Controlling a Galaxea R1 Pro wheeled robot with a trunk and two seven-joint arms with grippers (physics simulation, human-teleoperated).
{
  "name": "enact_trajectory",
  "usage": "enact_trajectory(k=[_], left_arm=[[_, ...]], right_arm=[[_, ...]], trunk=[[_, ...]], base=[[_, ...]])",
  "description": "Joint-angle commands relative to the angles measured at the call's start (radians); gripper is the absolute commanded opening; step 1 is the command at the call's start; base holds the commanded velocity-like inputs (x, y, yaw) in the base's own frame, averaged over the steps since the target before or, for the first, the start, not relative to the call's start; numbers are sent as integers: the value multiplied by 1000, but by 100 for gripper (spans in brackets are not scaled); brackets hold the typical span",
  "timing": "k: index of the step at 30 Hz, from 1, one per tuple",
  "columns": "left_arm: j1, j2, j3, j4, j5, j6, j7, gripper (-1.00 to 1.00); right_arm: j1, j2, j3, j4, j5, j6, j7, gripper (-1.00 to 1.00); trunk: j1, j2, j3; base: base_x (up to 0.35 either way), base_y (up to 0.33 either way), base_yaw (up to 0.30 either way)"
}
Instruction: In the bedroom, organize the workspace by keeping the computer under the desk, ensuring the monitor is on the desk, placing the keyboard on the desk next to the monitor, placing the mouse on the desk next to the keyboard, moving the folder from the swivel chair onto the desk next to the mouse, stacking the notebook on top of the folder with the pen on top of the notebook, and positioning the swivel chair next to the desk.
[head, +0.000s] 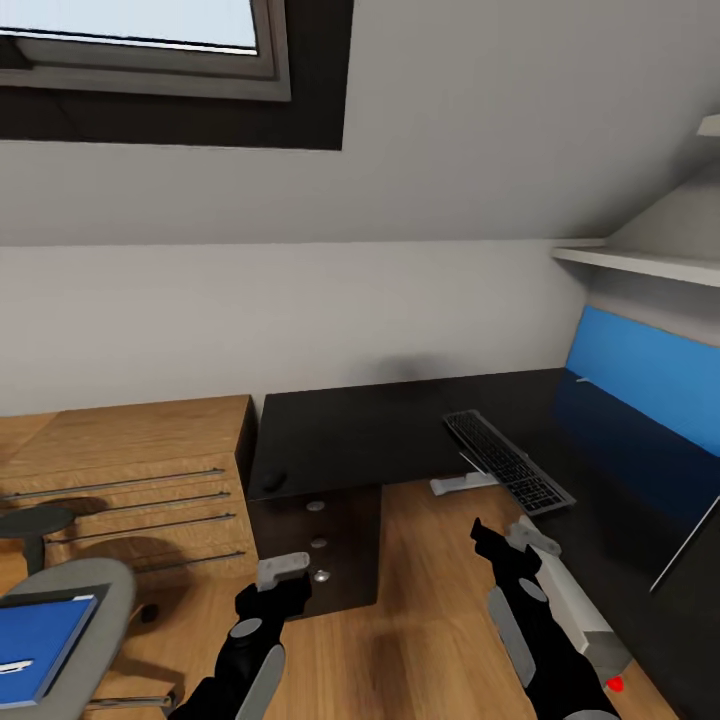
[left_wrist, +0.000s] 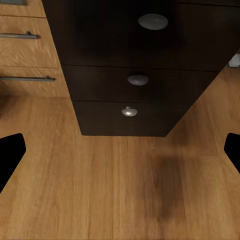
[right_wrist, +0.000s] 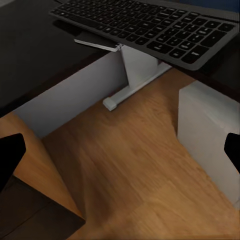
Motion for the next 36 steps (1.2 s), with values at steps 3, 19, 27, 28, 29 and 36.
enact_trajectory(k=[3, 19, 27, 28, 29, 36], left_arm=[[-2, 2, -4, 0, 9, 2, 9, 100], [-2, -1, -58, 31, 8, 3, 13, 100], [-2, 0, -60, 31, 7, 3, 12, 100], [-2, 0, -60, 31, 7, 3, 12, 100], [-2, 0, -60, 31, 7, 3, 12, 100], [-2, 1, -63, 31, 7, 2, 11, 100]], right_arm=[[0, -1, -8, -7, -10, 5, -1, 100], [2, -2, -12, -38, -10, 4, -6, 100], [2, -2, -13, -38, -10, -9, -8, 100], [2, -1, -13, -38, -10, -18, -8, 100], [2, -1, -13, -38, -10, -19, -8, 100], [2, -3, -13, -36, -8, -23, -8, 100]], trunk=[[0, -1, -1], [0, -1, -1], [0, -1, -1], [0, -1, -1], [0, -1, -1], [0, -1, -1]], base=[[20, 0, 0], [269, -57, 0], [117, -82, 0], [12, -9, 0], [10, -7, 0], [129, -3, 0]])
